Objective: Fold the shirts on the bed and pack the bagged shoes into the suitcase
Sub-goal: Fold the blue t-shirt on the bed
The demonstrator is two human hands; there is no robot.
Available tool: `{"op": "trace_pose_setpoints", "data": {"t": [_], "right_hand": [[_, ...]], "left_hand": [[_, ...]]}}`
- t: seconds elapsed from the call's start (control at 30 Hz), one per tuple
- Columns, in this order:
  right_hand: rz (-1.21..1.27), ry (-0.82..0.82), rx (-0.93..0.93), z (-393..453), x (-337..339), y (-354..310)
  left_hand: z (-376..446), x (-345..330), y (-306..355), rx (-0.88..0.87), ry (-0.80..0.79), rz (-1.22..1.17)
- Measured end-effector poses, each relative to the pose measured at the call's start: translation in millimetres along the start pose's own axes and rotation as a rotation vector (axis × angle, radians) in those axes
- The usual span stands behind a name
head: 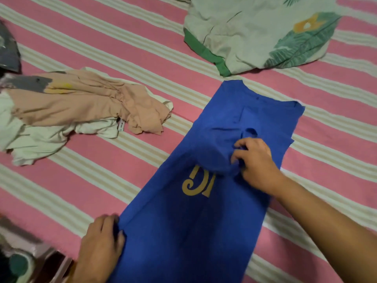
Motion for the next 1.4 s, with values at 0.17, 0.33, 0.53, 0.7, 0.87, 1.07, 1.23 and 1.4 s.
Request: {"op": "trace_pose_setpoints", "data": {"t": [0.17,0.33,0.53,0.7,0.87,1.07,1.23,1.4], "right_hand": [[0.403,0.122,-0.401,-108.8,-35.4,51.1],[0.926,0.138,-0.749,-87.1,-53.5,21.0],[1.53,0.279,-1.132,-37.7,-69.6,-16.7],[1.756,0.373,-1.079,-15.1,-49.3,-20.8],[1.78,0.525,-0.626,-1.7,23.8,-20.7],[1.665,0.655,-0.639,-64.4,60.2,50.7],[1.527,0.576,-0.792,-115.6,44.8,116.4],[1.54,0.439,-0.748,-118.8,29.0,140.1]], "left_hand": [[-13.4,-0.2,-7.9,0.155,-0.075,-0.077],[-13.0,5.6,-7.2,0.219,-0.129,-0.116],[-27.5,9.5,-12.3,0.302,-0.18,-0.167],[-45.9,21.0,-16.6,0.239,-0.042,-0.279],[-81.0,52.6,20.0,-0.069,0.03,-0.183],[-133.7,41.7,104.6,-0.293,-0.221,-0.27],[-162.1,-45.4,170.1,-0.185,-0.528,-0.071],[-171.0,-100.9,188.6,-0.202,-0.526,0.157]]}}
Point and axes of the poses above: each hand's wrist, its own z-axis towards the middle knuckle, its own x-axis out of the back of the hand, y = z × x, the point moved 4 cm from there along z, towards the middle knuckle, and after that the axes turned 6 degrees about -y, right-handed, at the moved point
